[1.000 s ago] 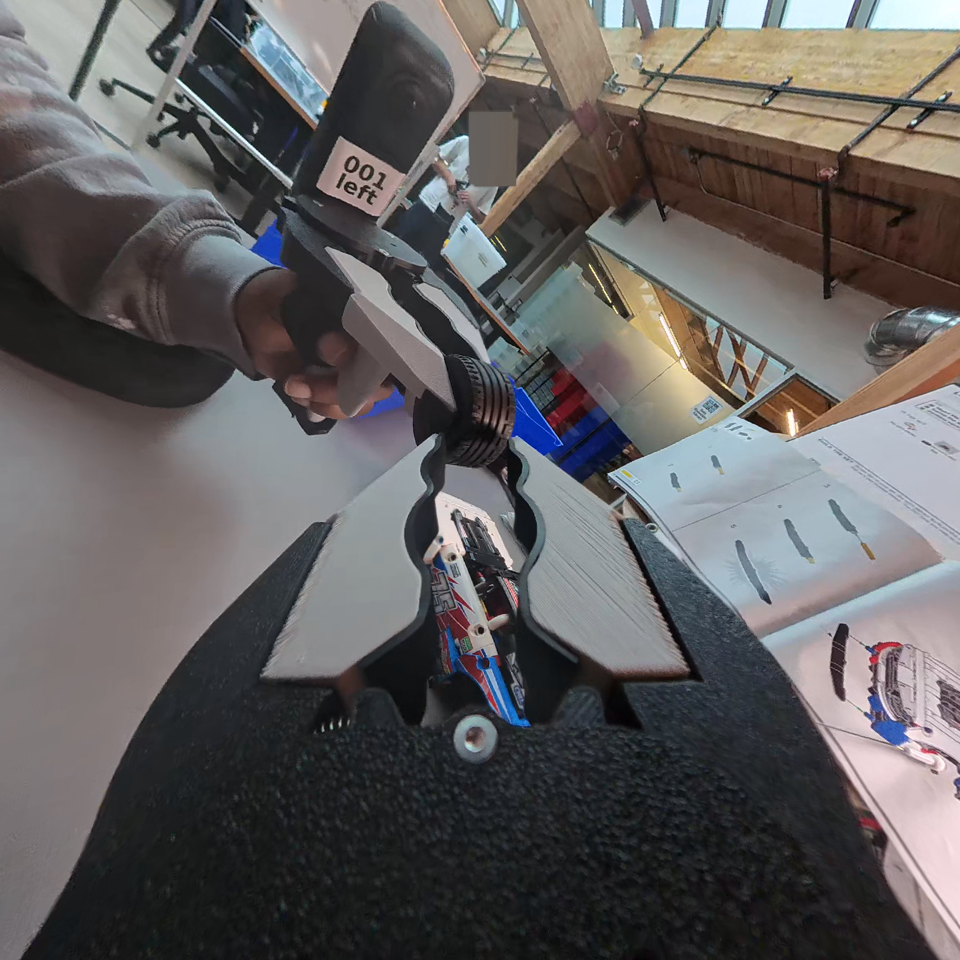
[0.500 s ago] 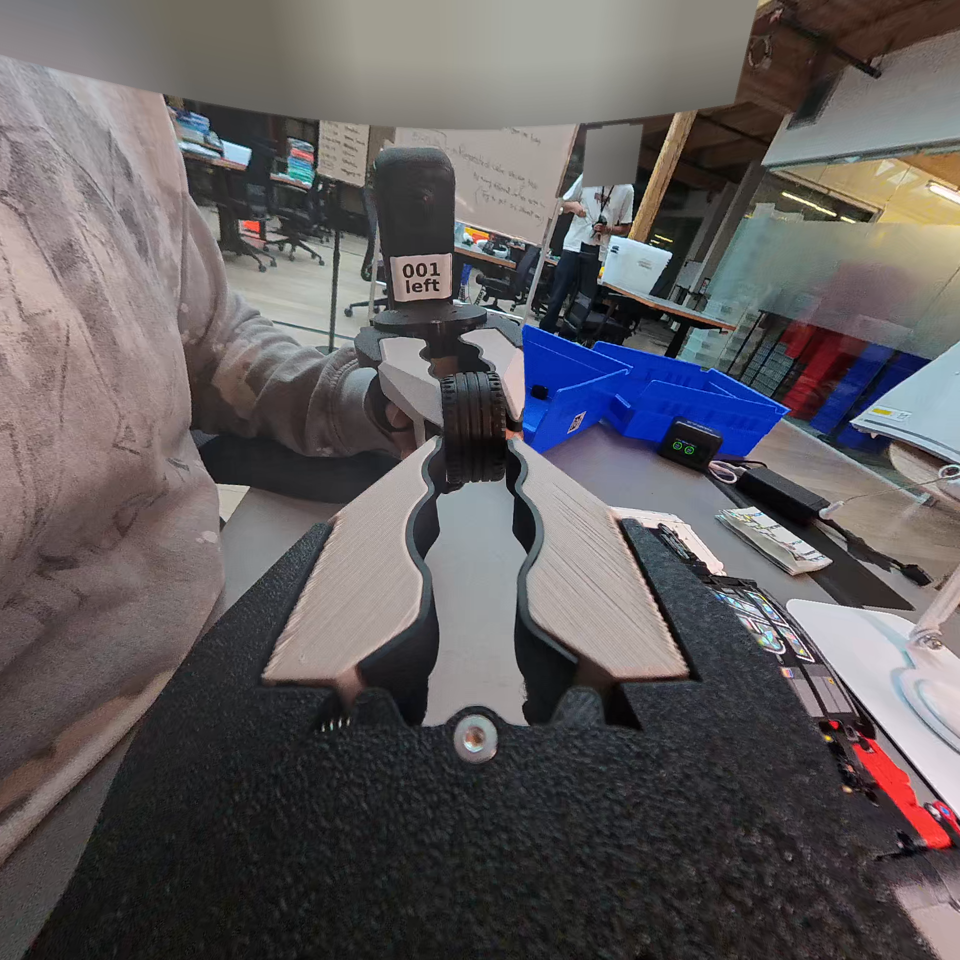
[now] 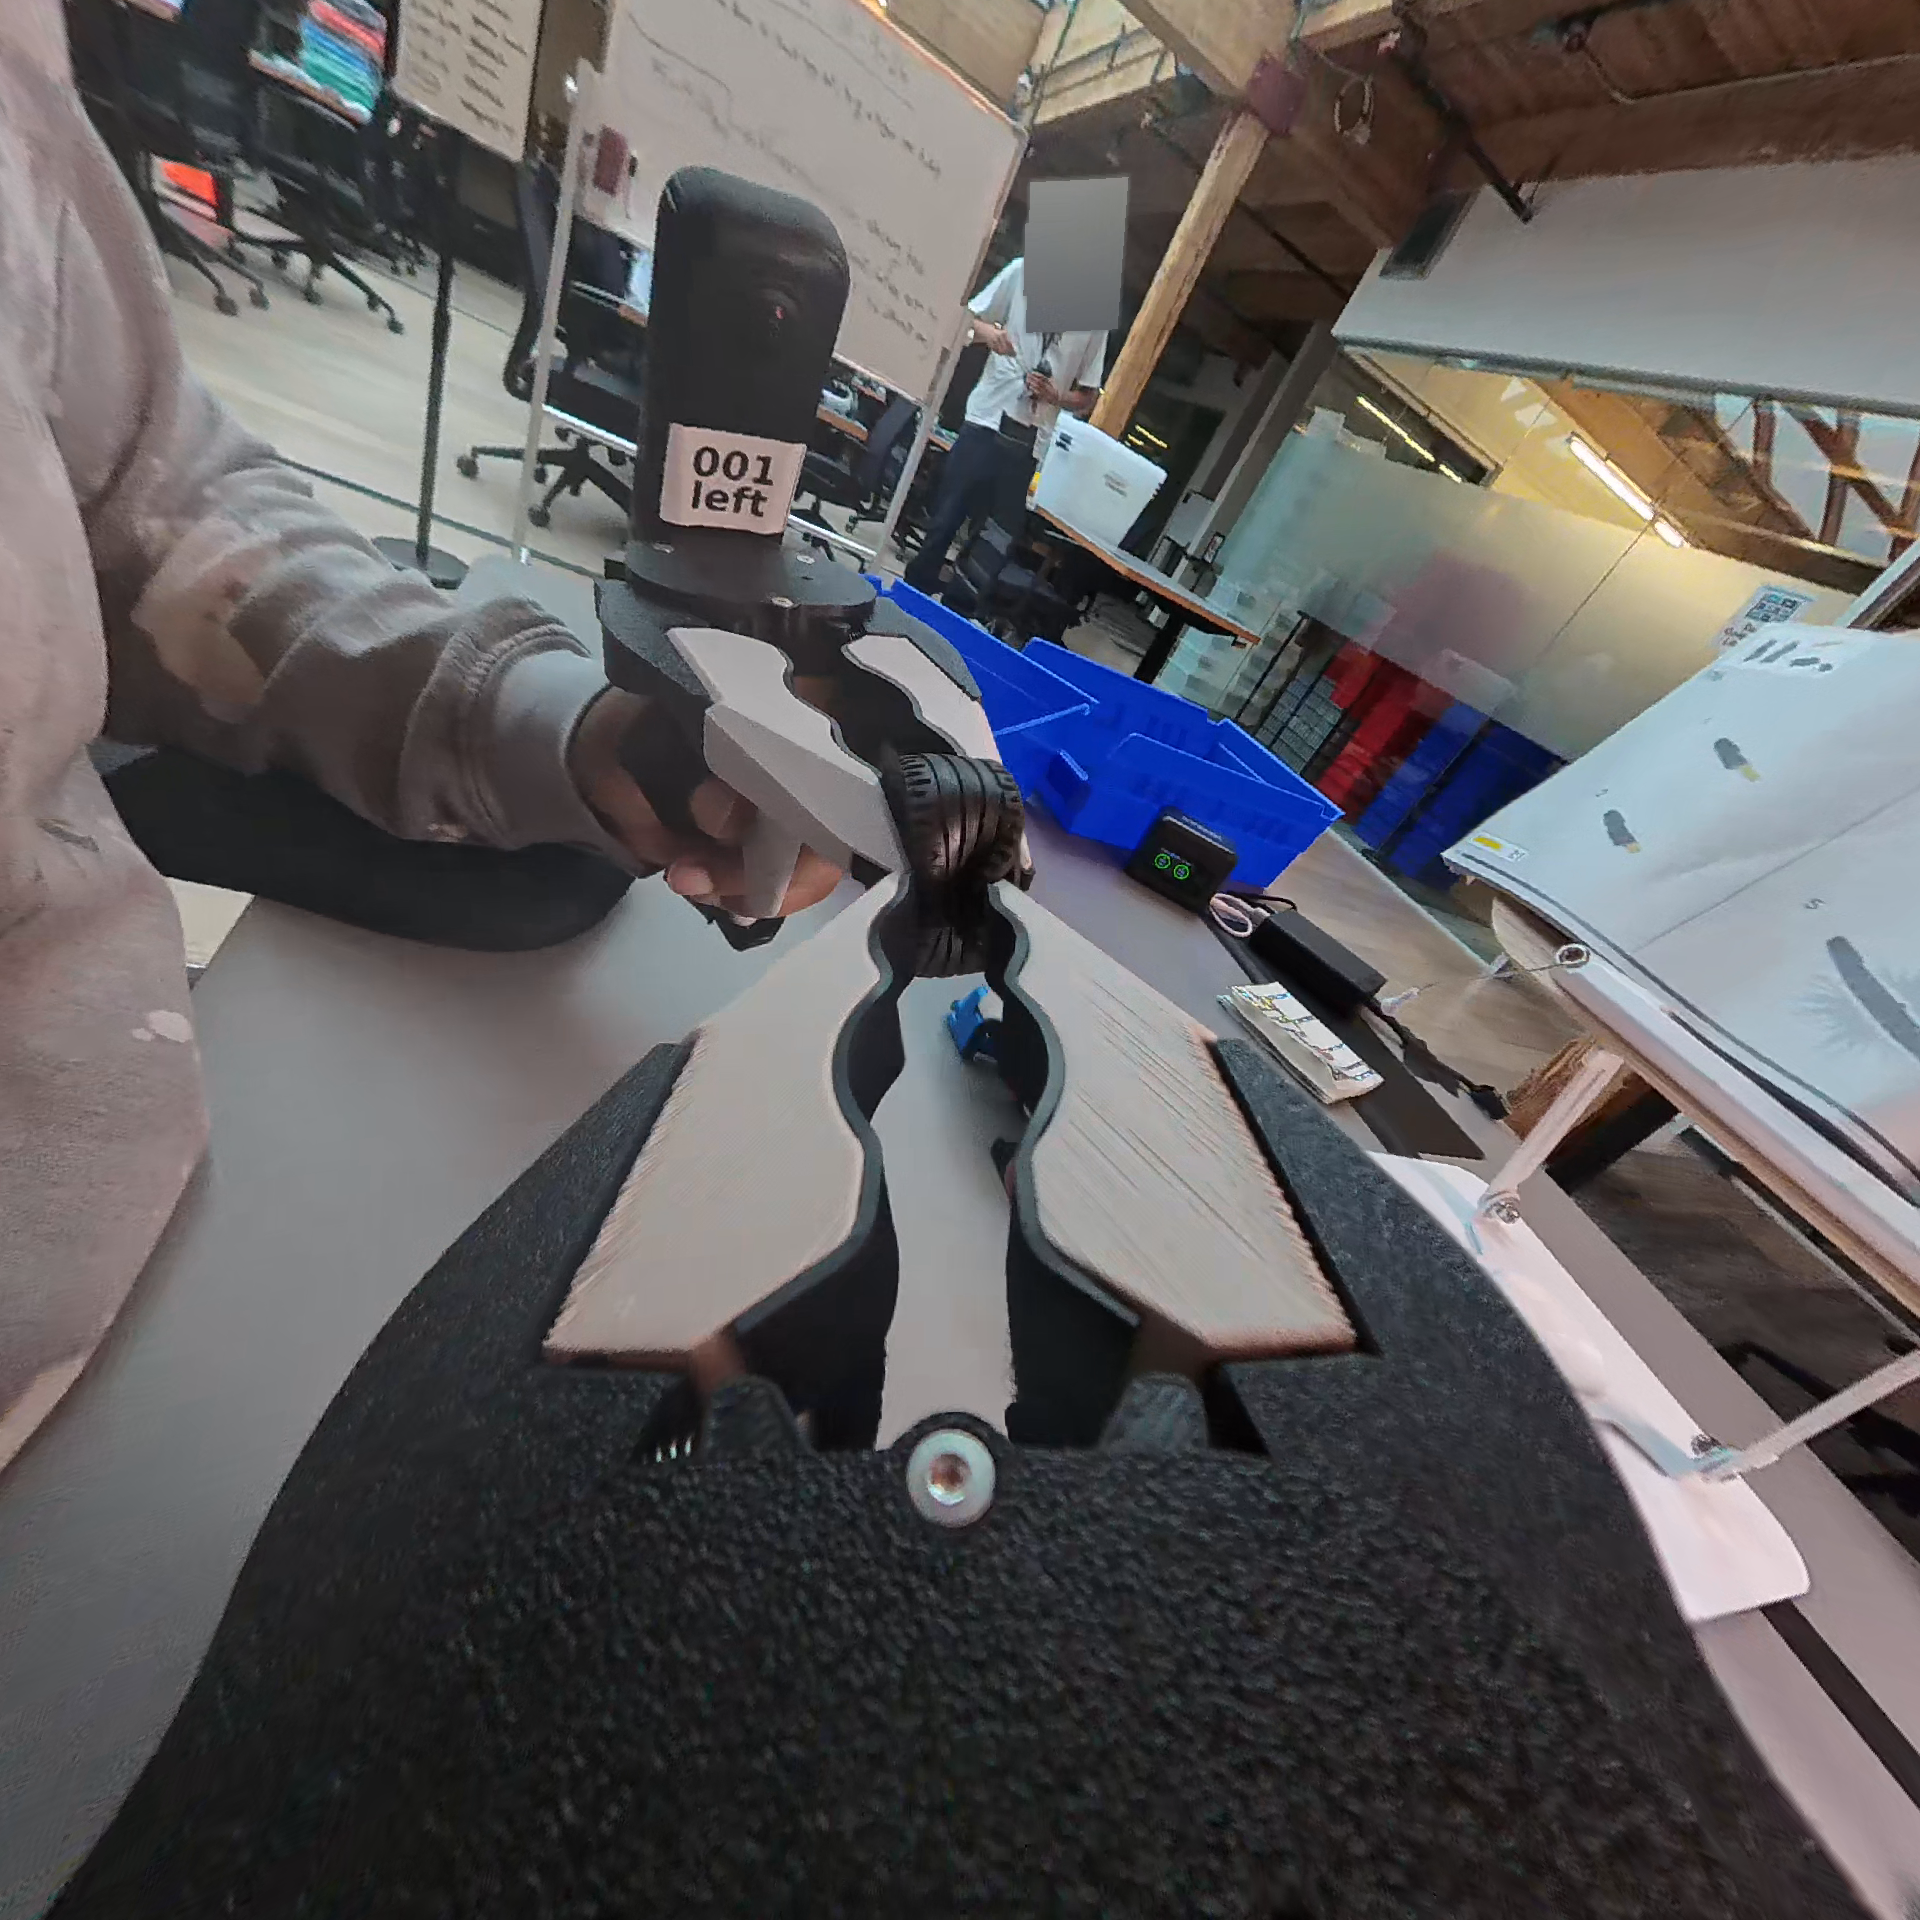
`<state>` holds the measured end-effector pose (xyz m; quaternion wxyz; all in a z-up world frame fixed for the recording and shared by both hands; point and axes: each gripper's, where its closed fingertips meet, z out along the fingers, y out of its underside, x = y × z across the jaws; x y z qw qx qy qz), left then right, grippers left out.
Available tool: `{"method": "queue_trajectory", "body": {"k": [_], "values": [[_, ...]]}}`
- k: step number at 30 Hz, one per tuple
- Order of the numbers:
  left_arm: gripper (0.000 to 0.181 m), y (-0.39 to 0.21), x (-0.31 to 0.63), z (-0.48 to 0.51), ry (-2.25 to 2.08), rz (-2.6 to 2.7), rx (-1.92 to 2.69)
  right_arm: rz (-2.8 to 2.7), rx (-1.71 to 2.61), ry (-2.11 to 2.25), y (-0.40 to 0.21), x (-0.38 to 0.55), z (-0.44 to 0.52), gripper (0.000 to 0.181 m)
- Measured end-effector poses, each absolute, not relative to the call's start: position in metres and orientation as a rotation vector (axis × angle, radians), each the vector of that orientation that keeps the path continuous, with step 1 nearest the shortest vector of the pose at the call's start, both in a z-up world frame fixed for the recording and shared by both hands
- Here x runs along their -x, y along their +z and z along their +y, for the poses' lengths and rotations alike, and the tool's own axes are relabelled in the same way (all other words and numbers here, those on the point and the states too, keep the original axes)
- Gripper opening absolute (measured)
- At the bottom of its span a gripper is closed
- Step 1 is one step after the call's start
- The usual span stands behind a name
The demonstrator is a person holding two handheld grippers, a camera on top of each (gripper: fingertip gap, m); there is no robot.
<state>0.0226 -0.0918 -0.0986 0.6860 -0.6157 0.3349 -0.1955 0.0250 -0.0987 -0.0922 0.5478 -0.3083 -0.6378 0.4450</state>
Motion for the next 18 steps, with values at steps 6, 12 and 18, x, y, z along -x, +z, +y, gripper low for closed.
{"method": "queue_trajectory", "body": {"k": [6,12,18], "values": [[0.021,-0.105,-0.024,-0.088,-0.393,0.762,1.39,-1.553,0.716,0.962,-0.097,-0.025,-0.096,0.007],[0.021,-0.105,-0.022,-0.081,-0.282,0.738,1.386,-1.547,0.7,0.855,-0.097,-0.024,-0.09,0.006],[0.023,-0.1,-0.017,-0.067,-0.238,0.547,1.419,-1.473,0.704,0.711,-0.093,-0.022,-0.075,0.004]]}}
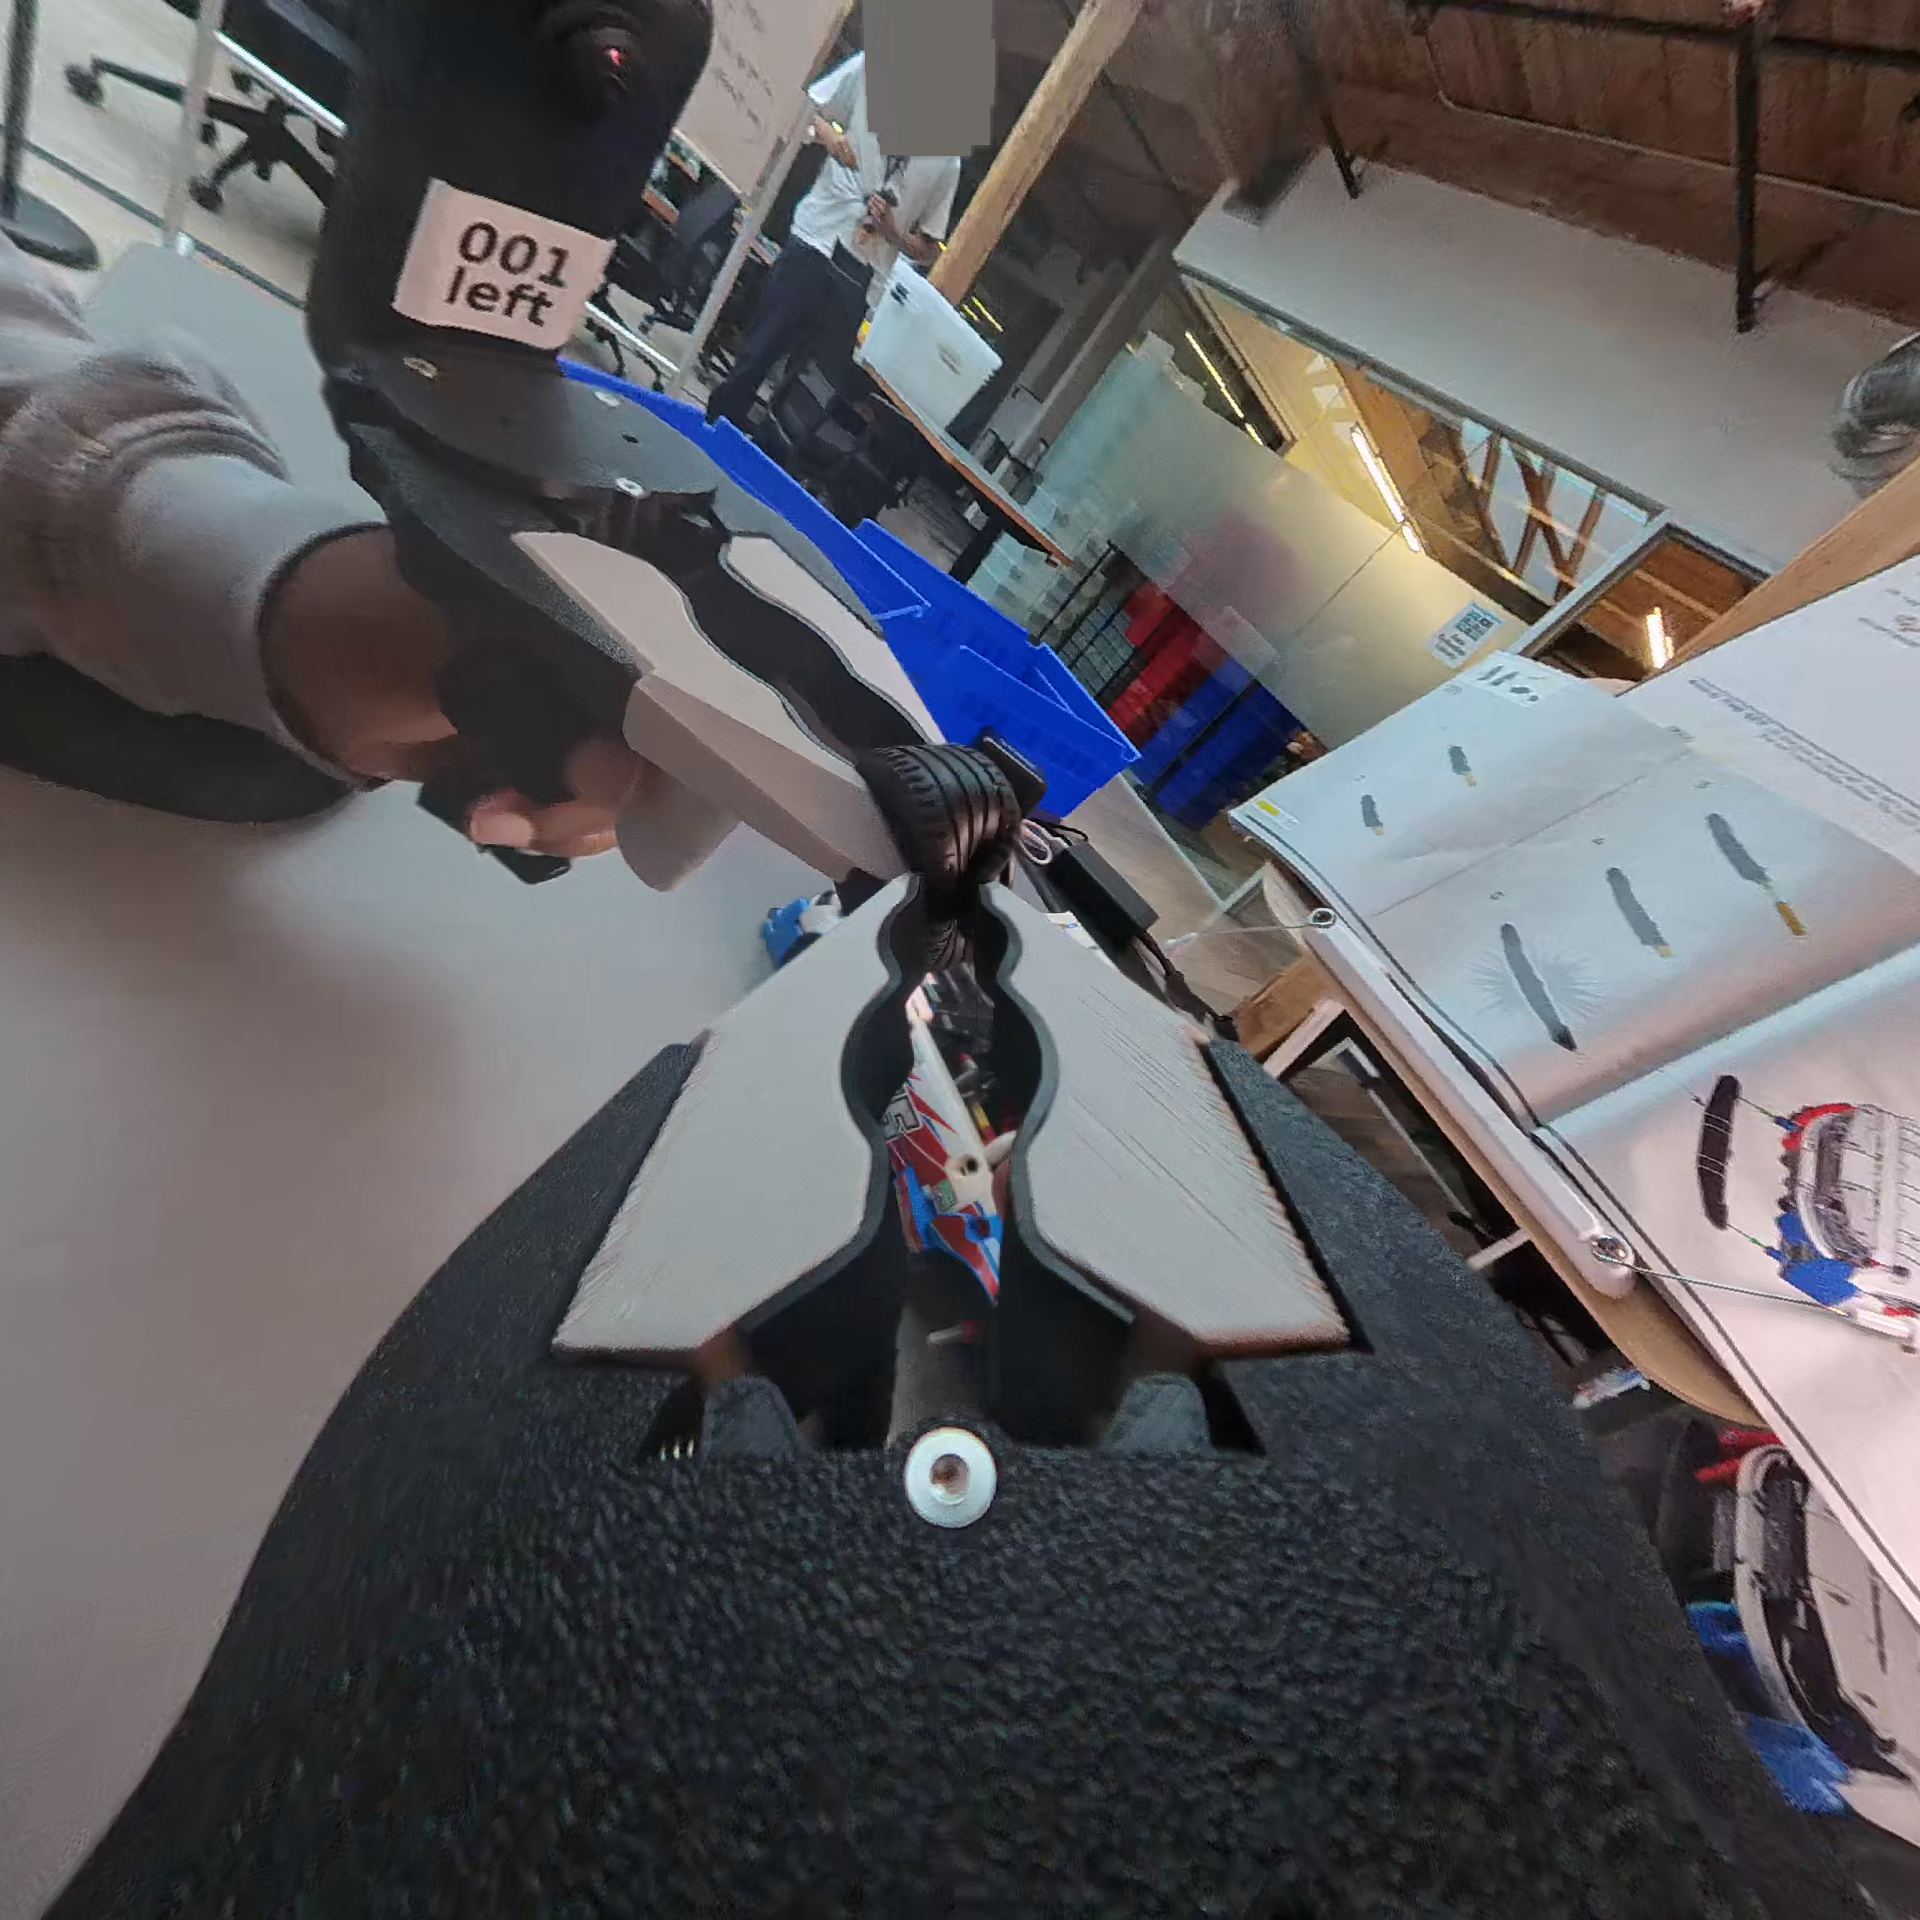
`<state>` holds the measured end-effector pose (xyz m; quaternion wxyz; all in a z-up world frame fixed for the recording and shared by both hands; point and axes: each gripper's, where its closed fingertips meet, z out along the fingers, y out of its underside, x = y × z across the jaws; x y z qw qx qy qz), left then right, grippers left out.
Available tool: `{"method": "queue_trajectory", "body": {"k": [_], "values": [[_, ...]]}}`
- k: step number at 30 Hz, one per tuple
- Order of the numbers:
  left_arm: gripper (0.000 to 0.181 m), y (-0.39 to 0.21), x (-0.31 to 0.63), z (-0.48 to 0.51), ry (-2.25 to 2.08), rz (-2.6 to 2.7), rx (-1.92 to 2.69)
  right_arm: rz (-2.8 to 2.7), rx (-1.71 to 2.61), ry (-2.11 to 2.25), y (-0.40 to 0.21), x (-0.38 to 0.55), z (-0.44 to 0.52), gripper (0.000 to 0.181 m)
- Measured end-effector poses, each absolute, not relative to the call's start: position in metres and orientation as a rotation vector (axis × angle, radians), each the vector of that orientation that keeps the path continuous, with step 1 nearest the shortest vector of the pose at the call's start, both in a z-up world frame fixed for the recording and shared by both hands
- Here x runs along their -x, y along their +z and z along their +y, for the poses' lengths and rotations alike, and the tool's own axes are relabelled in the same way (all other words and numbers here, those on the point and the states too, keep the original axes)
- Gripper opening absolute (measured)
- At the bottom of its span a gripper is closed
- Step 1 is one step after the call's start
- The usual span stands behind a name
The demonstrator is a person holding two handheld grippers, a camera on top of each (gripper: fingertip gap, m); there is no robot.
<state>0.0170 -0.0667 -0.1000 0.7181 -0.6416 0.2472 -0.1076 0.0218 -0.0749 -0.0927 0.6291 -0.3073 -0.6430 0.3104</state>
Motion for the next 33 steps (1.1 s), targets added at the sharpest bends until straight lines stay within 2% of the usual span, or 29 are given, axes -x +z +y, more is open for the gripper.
{"method": "queue_trajectory", "body": {"k": [9,10,11,13,18,26,33], "values": [[0.025,-0.099,-0.017,-0.062,-0.416,0.505,1.453,-1.435,0.803,0.806,-0.092,-0.019,-0.065,0.003],[0.039,-0.1,-0.022,-0.066,-0.478,0.544,1.451,-1.425,0.824,0.803,-0.093,-0.019,-0.061,0.003],[0.045,-0.103,-0.026,-0.069,-0.53,0.562,1.468,-1.414,0.842,0.802,-0.093,-0.019,-0.056,0.002],[0.023,-0.104,-0.018,-0.065,-0.507,0.513,1.488,-1.436,0.869,0.847,-0.097,-0.017,-0.058,0.0],[0.022,-0.104,-0.015,-0.062,-0.578,0.478,1.534,-1.387,0.947,0.832,-0.1,-0.011,-0.046,0.0],[0.02,-0.108,-0.005,-0.047,-0.206,0.459,1.593,-1.321,0.931,0.566,-0.098,-0.006,-0.035,0.0],[0.017,-0.109,0.012,-0.039,-0.177,0.386,1.632,-1.346,0.896,0.531,-0.099,-0.004,-0.039,0.0]]}}
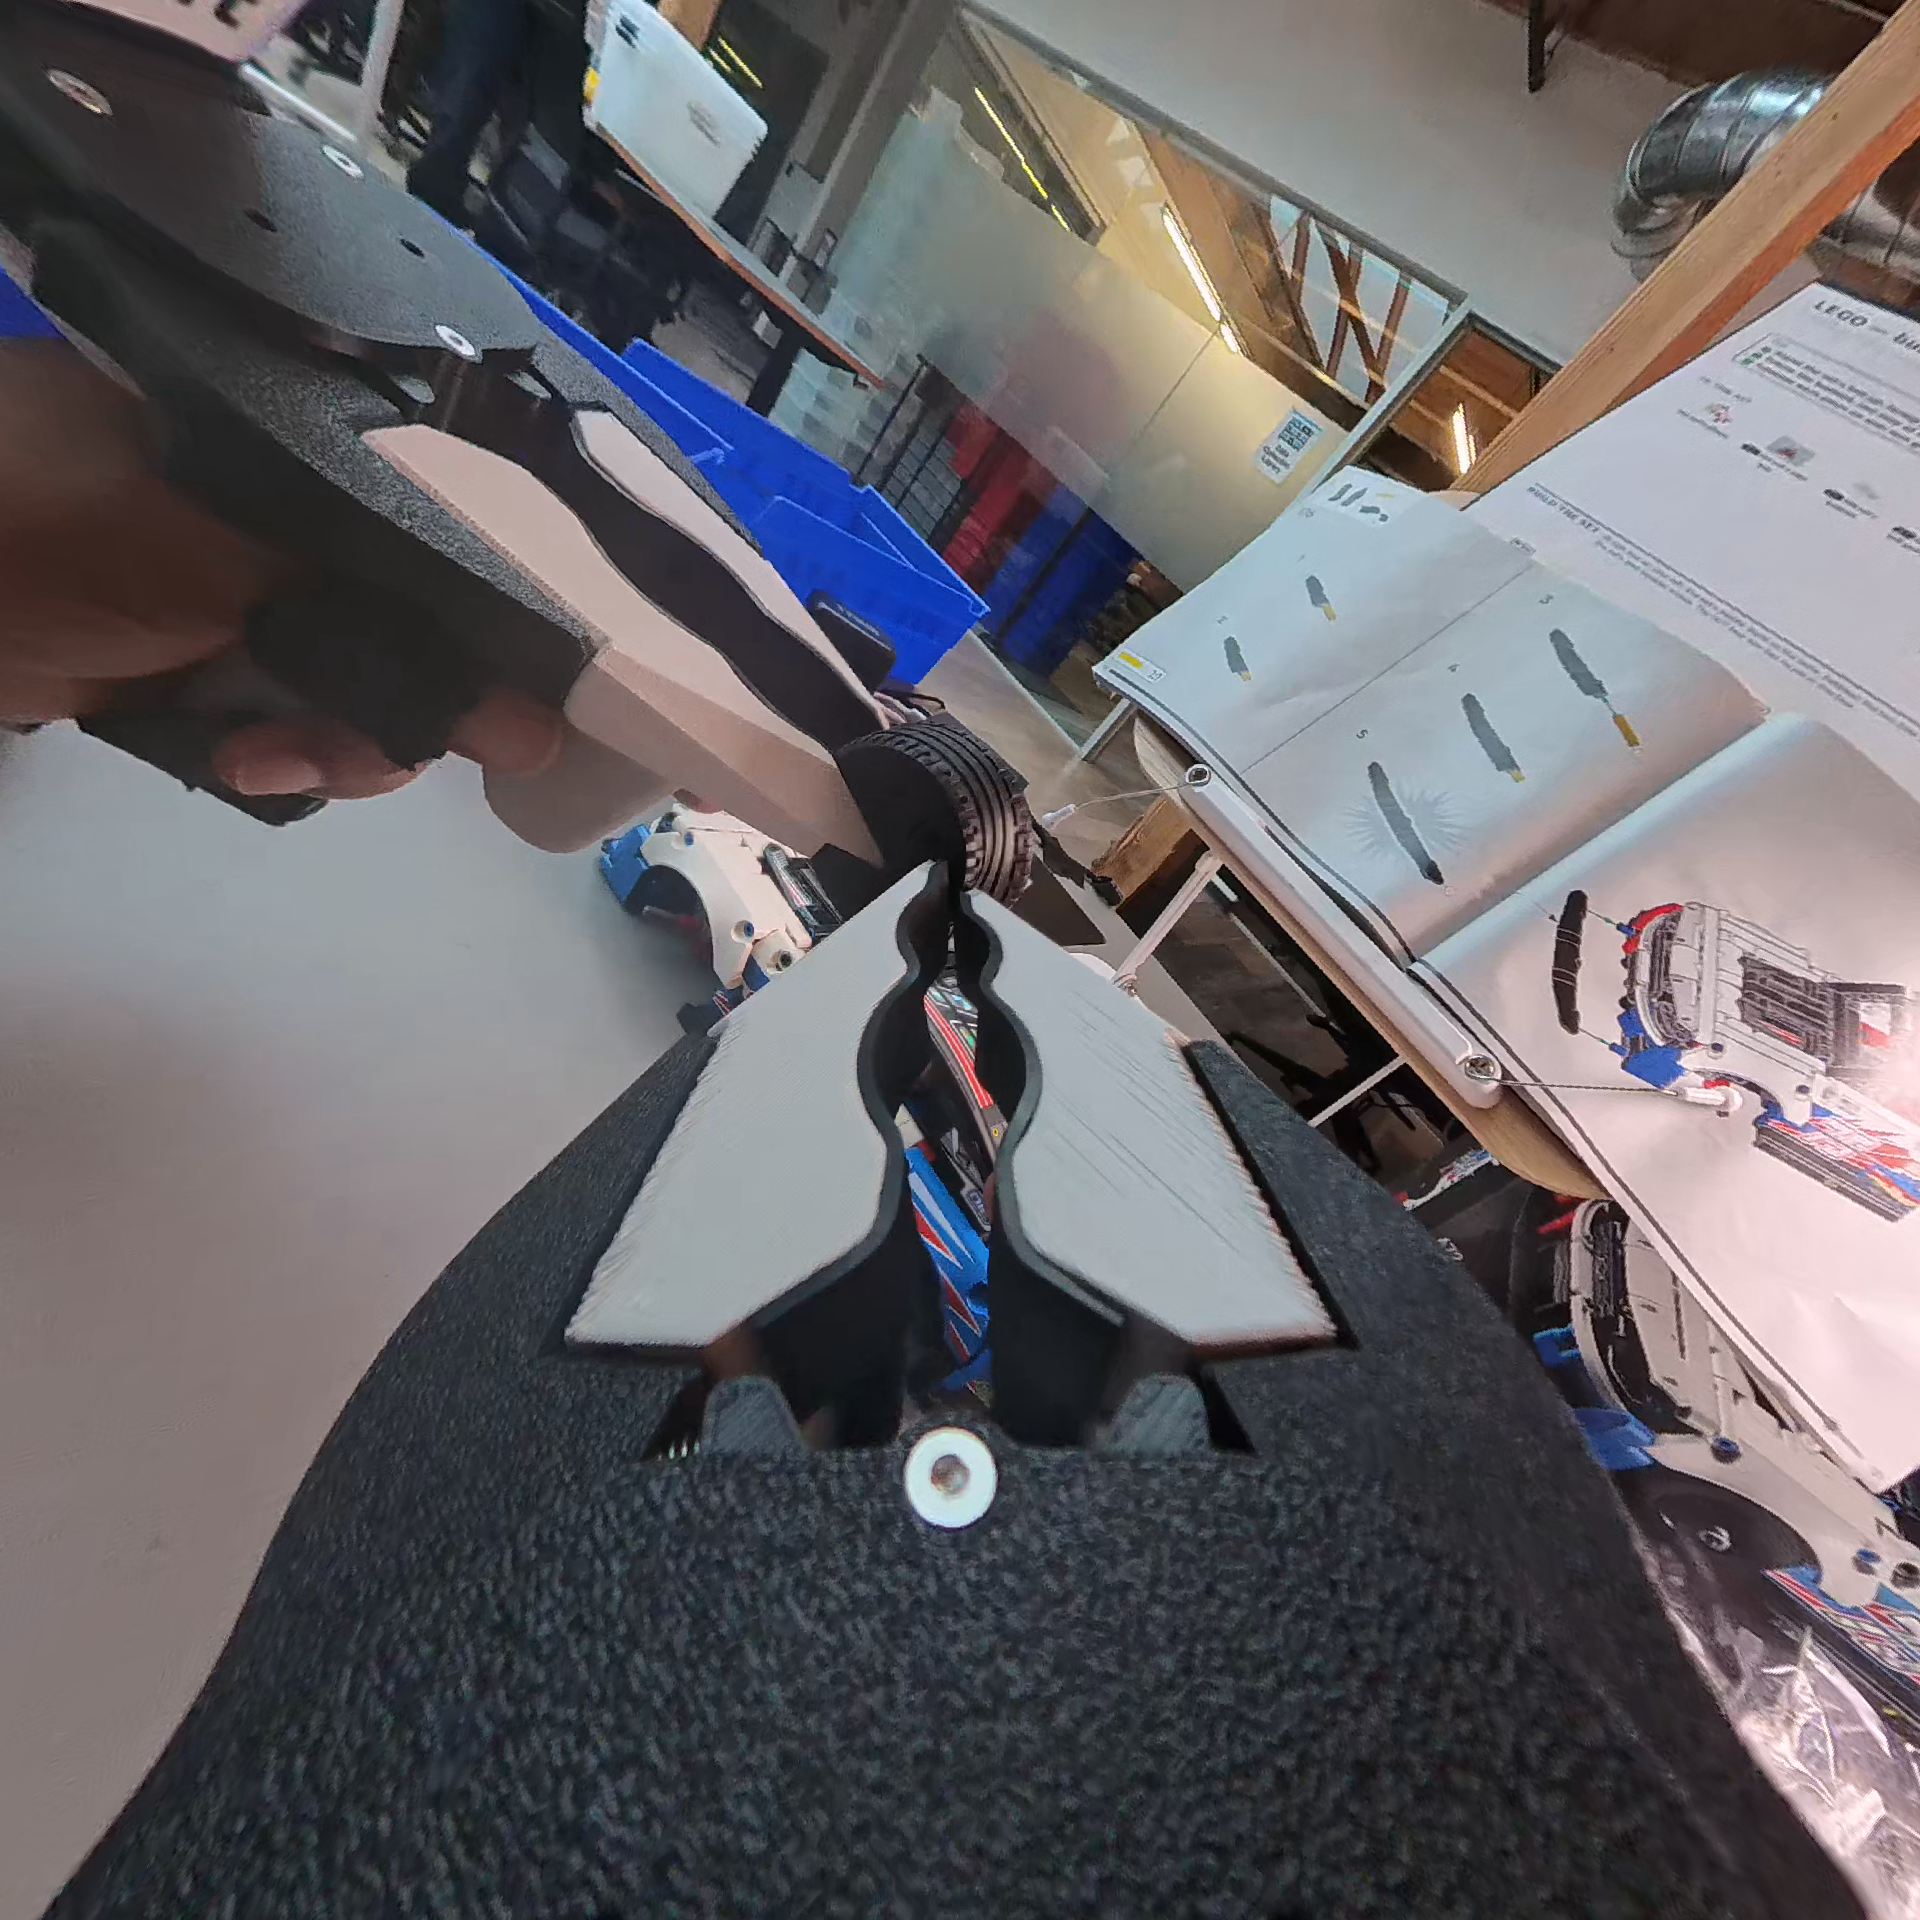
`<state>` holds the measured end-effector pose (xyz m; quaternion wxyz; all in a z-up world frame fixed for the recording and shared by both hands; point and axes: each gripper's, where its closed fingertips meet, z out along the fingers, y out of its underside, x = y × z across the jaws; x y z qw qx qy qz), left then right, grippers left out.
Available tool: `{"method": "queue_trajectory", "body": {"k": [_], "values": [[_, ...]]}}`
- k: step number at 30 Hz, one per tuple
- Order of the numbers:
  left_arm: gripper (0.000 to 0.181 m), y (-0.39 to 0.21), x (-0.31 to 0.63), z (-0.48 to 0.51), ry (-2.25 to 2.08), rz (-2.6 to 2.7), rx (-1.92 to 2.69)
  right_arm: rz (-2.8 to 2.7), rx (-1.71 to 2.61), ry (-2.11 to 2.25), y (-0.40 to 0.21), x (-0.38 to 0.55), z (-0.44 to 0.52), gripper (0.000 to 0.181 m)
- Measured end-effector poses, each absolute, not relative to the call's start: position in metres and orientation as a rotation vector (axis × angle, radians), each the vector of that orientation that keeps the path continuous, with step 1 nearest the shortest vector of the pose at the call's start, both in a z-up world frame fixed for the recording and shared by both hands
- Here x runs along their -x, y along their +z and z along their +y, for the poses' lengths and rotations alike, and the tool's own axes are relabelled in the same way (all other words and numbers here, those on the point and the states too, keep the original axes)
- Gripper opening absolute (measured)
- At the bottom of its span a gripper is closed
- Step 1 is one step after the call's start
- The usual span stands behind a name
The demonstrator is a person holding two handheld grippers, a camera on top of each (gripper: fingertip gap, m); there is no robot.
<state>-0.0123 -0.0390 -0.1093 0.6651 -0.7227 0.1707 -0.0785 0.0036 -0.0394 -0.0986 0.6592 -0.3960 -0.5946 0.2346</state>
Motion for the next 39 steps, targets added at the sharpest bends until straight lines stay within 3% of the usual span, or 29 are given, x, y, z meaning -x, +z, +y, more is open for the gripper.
{"method": "queue_trajectory", "body": {"k": [10,17,19,20,24,27,39], "values": [[0.016,-0.08,0.027,-0.021,-0.265,0.186,1.555,-1.483,0.733,0.58,-0.114,0.012,-0.091,0.0],[0.019,-0.081,0.024,-0.038,-0.31,0.307,1.487,-1.274,0.85,0.912,-0.072,-0.013,-0.056,0.0],[0.019,-0.079,0.017,-0.048,-0.296,0.403,1.439,-1.278,0.898,0.984,-0.066,-0.017,-0.049,0.033],[0.019,-0.08,0.016,-0.051,-0.28,0.431,1.432,-1.303,0.902,1.029,-0.064,-0.018,-0.052,0.037],[0.019,-0.082,0.012,-0.059,-0.247,0.514,1.408,-1.373,0.887,0.951,-0.07,-0.01,-0.059,0.032],[0.019,-0.085,0.008,-0.059,-0.179,0.55,1.409,-1.39,0.851,0.864,-0.075,-0.006,-0.061,0.009],[0.019,-0.083,0.011,-0.055,-0.031,0.543,1.409,-1.362,0.862,0.783,-0.075,-0.001,-0.057,0.009]]}}
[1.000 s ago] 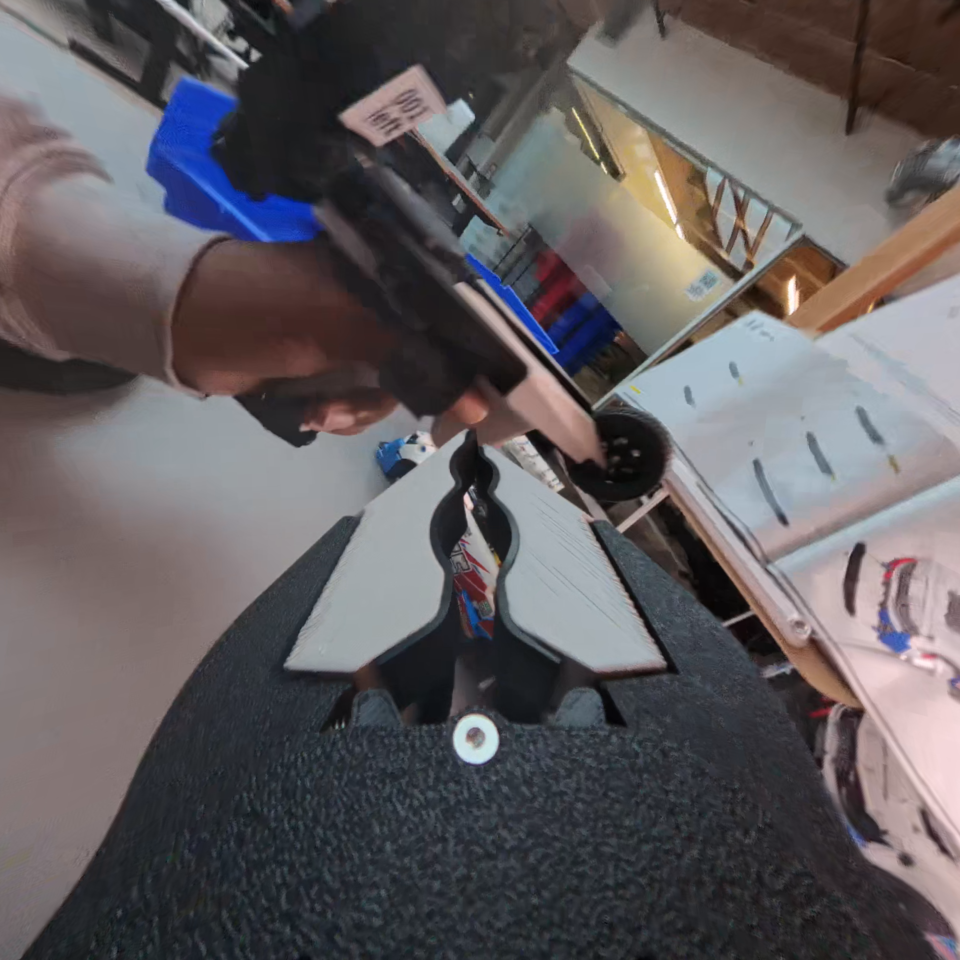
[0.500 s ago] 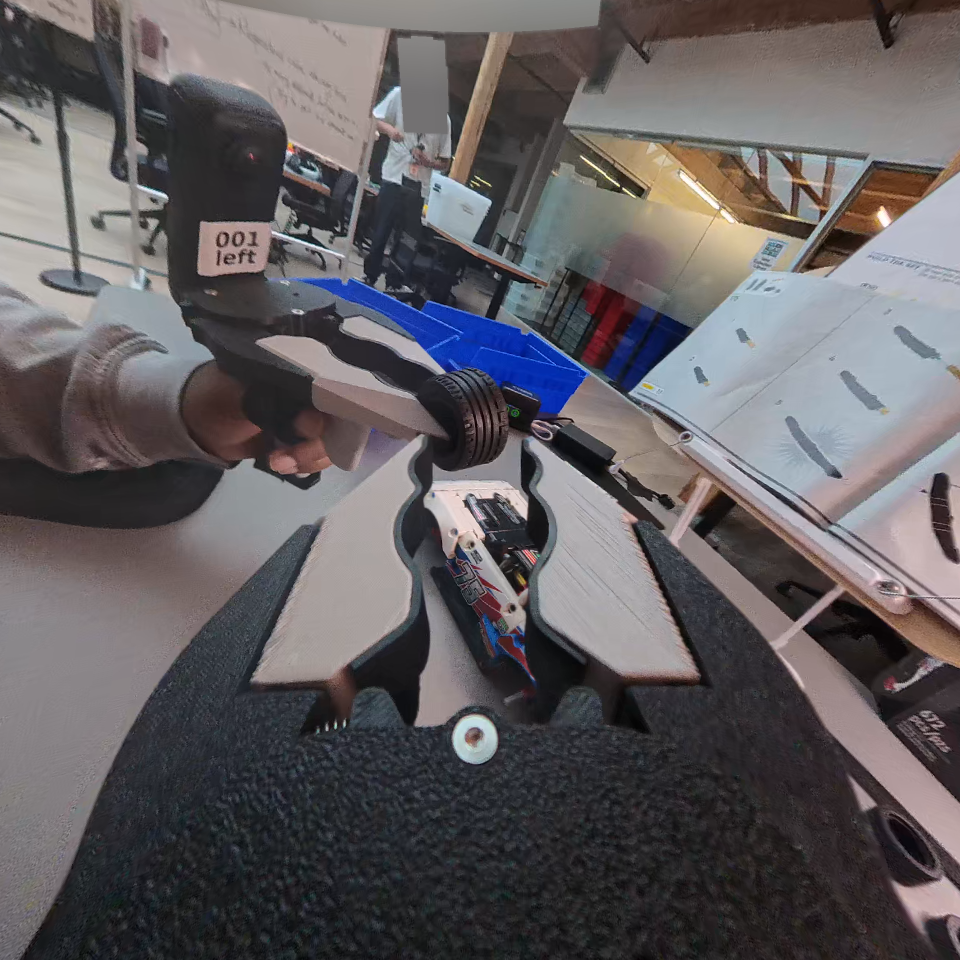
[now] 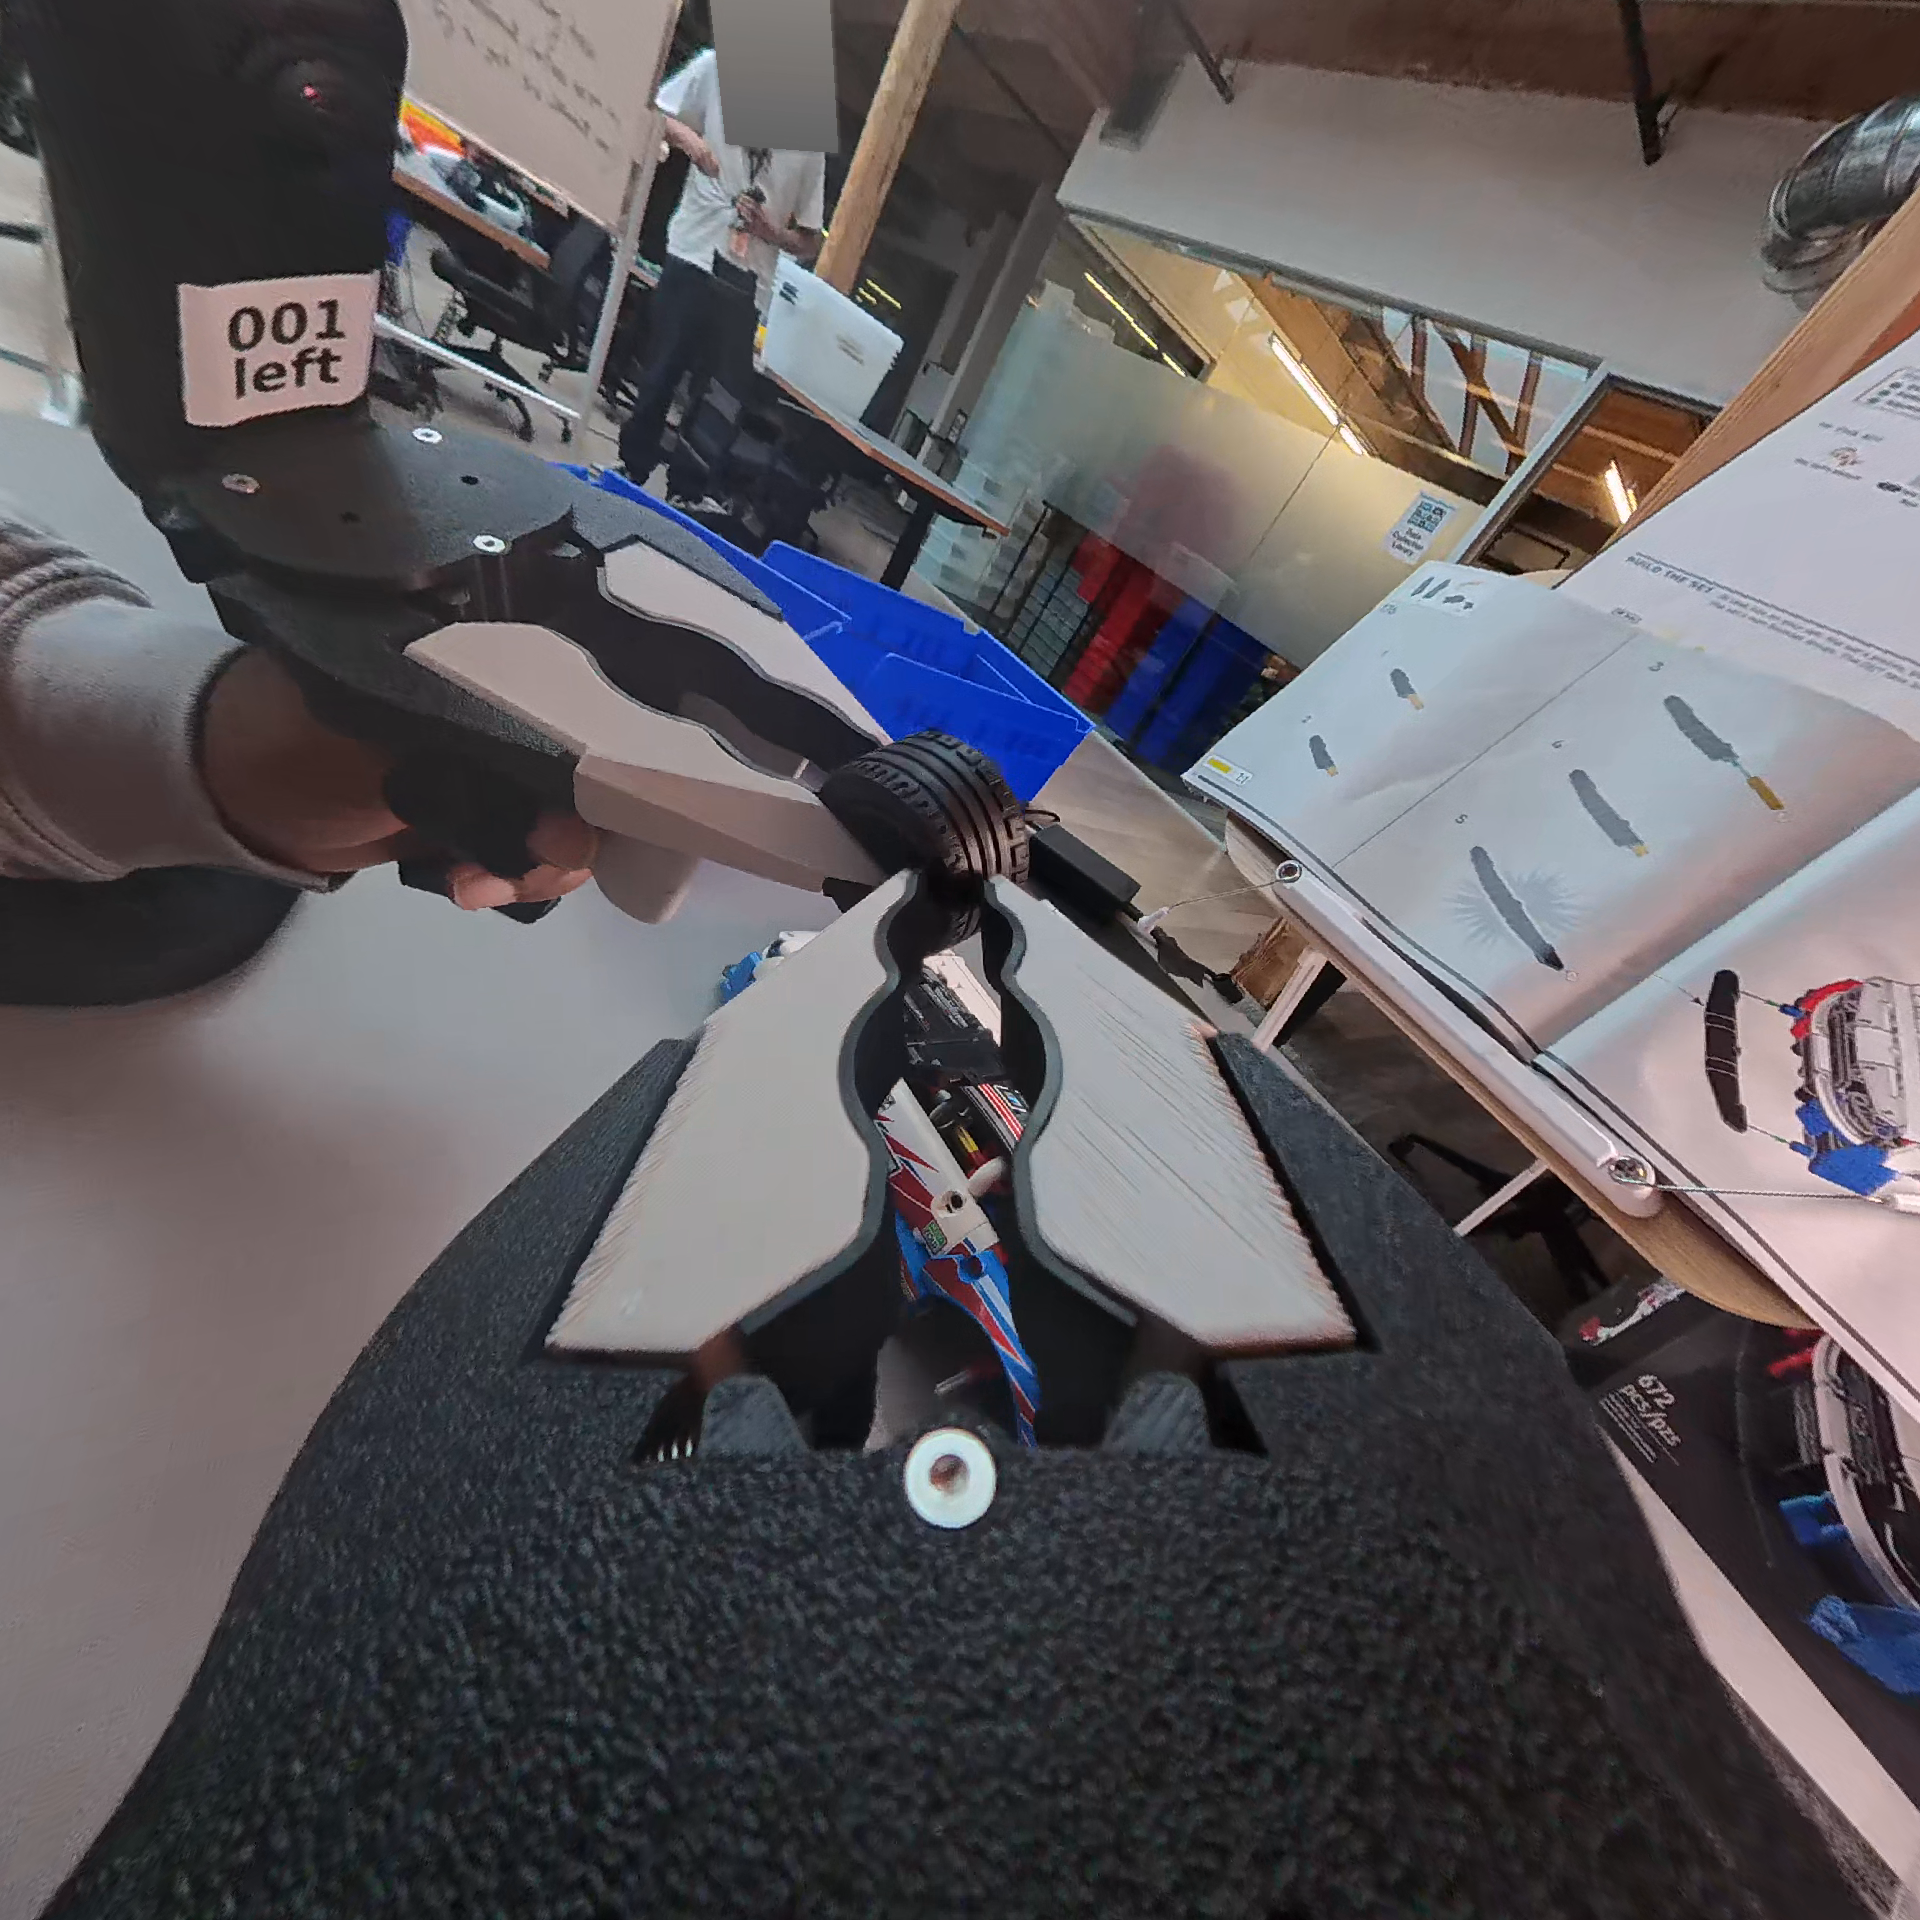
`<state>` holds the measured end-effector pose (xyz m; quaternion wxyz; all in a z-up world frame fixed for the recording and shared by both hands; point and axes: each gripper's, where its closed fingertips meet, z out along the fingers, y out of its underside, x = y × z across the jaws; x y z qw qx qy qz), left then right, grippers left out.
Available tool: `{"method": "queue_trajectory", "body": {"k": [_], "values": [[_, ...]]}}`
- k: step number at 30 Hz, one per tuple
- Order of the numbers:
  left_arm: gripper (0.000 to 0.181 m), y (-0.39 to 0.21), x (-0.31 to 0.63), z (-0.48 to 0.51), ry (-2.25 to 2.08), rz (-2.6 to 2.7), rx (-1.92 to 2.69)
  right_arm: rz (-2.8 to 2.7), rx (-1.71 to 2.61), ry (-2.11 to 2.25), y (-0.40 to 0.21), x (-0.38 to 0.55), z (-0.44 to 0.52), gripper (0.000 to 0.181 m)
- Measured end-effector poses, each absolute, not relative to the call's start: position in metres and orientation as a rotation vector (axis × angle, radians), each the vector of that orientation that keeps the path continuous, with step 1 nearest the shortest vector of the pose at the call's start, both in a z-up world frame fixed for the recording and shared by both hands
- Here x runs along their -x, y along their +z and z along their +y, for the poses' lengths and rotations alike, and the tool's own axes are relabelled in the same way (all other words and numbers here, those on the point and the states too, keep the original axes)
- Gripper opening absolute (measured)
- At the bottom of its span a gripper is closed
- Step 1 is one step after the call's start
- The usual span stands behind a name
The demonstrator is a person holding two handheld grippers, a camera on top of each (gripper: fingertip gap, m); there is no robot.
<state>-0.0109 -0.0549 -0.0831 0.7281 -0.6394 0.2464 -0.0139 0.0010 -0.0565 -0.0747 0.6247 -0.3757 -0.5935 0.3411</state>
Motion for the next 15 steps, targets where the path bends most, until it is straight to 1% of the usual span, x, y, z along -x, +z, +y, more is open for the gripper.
{"method": "queue_trajectory", "body": {"k": [4,7,12,15], "values": [[0.019,-0.084,0.01,-0.055,-0.023,0.547,1.412,-1.364,0.864,0.767,-0.075,0.001,-0.056,0.008],[0.019,-0.084,0.009,-0.056,0.008,0.562,1.409,-1.376,0.837,0.735,-0.076,0.0,-0.057,0.004],[0.019,-0.085,0.011,-0.05,-0.003,0.499,1.476,-1.367,0.757,0.6,-0.073,-0.001,-0.06,0.001],[0.013,-0.085,0.015,-0.044,-0.04,0.424,1.511,-1.387,0.715,0.545,-0.074,0.001,-0.065,0.0]]}}
